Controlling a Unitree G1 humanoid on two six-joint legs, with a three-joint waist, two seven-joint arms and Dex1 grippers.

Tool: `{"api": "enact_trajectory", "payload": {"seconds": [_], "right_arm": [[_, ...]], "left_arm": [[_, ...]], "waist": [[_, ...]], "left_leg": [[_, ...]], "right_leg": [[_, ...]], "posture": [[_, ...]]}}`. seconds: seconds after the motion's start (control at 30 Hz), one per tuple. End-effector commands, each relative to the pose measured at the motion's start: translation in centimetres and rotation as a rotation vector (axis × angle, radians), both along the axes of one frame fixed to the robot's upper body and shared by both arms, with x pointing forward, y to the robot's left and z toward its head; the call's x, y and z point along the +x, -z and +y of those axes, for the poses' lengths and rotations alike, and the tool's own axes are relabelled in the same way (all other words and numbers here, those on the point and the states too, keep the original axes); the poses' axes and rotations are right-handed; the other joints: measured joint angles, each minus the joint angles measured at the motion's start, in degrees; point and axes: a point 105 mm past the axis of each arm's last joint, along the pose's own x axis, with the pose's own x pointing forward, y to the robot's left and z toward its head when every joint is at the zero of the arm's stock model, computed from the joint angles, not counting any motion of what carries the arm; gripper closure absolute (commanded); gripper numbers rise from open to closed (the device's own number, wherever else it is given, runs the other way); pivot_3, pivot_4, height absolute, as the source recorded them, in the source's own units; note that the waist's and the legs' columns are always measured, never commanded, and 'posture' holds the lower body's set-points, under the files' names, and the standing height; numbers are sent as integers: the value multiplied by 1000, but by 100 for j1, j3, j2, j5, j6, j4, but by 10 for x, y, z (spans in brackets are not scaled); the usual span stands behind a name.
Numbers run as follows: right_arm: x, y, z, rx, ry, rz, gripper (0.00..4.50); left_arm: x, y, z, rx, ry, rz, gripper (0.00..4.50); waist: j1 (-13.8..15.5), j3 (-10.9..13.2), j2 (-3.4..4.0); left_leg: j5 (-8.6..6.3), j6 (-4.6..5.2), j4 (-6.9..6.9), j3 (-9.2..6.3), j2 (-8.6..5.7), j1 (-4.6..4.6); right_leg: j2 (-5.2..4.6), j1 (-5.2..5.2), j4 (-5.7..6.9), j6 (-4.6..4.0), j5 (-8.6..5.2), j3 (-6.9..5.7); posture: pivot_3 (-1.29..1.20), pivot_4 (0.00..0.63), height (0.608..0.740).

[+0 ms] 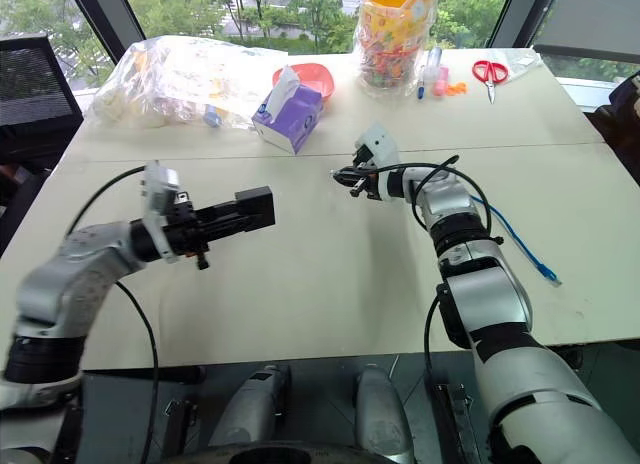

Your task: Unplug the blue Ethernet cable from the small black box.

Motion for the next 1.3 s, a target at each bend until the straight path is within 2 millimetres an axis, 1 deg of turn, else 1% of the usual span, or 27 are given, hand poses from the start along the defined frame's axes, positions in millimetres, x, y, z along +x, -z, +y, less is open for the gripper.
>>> {"api": "enact_trajectory", "payload": {"seconds": [0.03, 0.13, 0.17, 0.27, 0.4, 0.53, 0.67, 0.73, 0.83, 0.9, 0.93, 1.07, 1.1, 1.13, 1.17, 1.23, 1.3], "right_arm": [[11, -24, -3, 1, 66, -114, 2295], [10, -31, -6, 28, 67, -118, 740], [8, -31, -7, 29, 56, -115, 78], [-1, -34, -13, 36, 21, -117, 78], [-13, -46, -24, 95, 21, -99, 78], [-27, -53, -37, 155, 54, -77, 78], [-45, -43, -43, 144, 65, -41, 78], [-49, -41, -45, 145, 82, -32, 78], [-53, -43, -45, 158, 94, -25, 78], [-55, -43, -44, 166, 95, -19, 0], [-57, -43, -43, 170, 96, -14, 0], [-64, -38, -43, 160, 82, 4, 0], [-66, -36, -44, 155, 83, 10, 0], [-68, -35, -46, 150, 87, 16, 0], [-69, -33, -48, 146, 88, 22, 0], [-72, -31, -50, 143, 89, 28, 0], [-76, -27, -55, 135, 88, 48, 0]], "left_arm": [[12, -6, -12, -9, -49, -133, 4026], [19, -1, -20, -51, -65, -139, 4026], [22, 1, -21, -57, -70, -136, 4026], [30, 3, -25, -84, -94, -112, 4026], [36, 8, -33, -120, -111, -60, 4026], [37, 32, -34, -98, -134, -2, 4026], [40, 51, -32, -83, -159, 18, 4026], [38, 61, -30, -65, -158, 39, 4026], [38, 72, -26, -44, -165, 52, 4026], [36, 79, -22, -16, -167, 58, 2976], [35, 82, -20, -6, -168, 61, 2656], [31, 86, -11, -3, -170, 71, 1027], [30, 87, -7, 15, -176, 66, 667], [29, 86, -3, 23, -187, 61, 213], [30, 83, 2, 19, -208, 54, 35], [31, 78, 8, 6, -236, 41, 35], [32, 66, 19, -15, -280, 27, 35]], "waist": [[-6, 1, 2], [-23, 2, 2], [-36, 2, 2], [-54, 1, 3], [-49, 1, 2], [-50, 1, 3], [-42, 0, 3], [-46, 0, 3], [-54, 0, 4], [-54, -1, 5], [-55, -2, 5], [-46, -4, 5], [-49, -4, 5], [-57, -4, 5], [-63, -4, 6], [-64, -5, 7], [-64, -5, 6]], "left_leg": [[0, 0, 0, 0, 0, 0], [0, 0, -1, 0, -1, -2], [0, 0, -2, 0, -1, -1], [0, 1, -3, -1, 0, 2], [0, 2, 0, -1, 0, 1], [0, 2, 1, -1, 0, 3], [0, 2, 2, -2, 0, 3], [0, 2, 5, -2, 0, 3], [0, 2, 8, -1, 0, 5], [0, 2, 9, -1, 1, 9], [0, 2, 9, -1, 1, 12], [0, 2, 8, -2, 1, 13], [-1, 3, 8, -1, 1, 13], [-1, 3, 8, -1, 1, 13], [-1, 3, 8, -1, 1, 14], [-1, 3, 6, -1, 3, 18], [-1, 3, 6, -1, 4, 20]], "right_leg": [[0, 0, 0, 0, 0, 1], [-1, -2, 1, 4, 2, 2], [0, -4, 4, 5, 2, 2], [0, -5, 13, 6, 2, 1], [0, -3, 13, 8, 2, 1], [0, -3, 15, 9, 2, 1], [0, -1, 15, 9, 2, 1], [0, 0, 14, 9, 2, 1], [0, 0, 15, 8, 2, 2], [0, 3, 16, 7, 2, 1], [0, 6, 15, 7, 2, 1], [0, 9, 13, 7, 1, 1], [-1, 10, 13, 7, 1, 1], [0, 10, 13, 7, 1, 1], [0, 9, 13, 7, 1, 1], [0, 10, 15, 7, 1, 1], [0, 10, 16, 6, 1, 1]], "posture": [[0, 150, 726], [0, 150, 726], [0, 150, 726], [0, 150, 726], [0, 150, 726], [0, 150, 726], [0, 150, 726], [0, 150, 726], [0, 150, 726], [0, 150, 726], [0, 150, 726], [0, 150, 726], [0, 150, 726], [0, 150, 726], [0, 150, 726], [0, 150, 726], [0, 150, 726]]}}
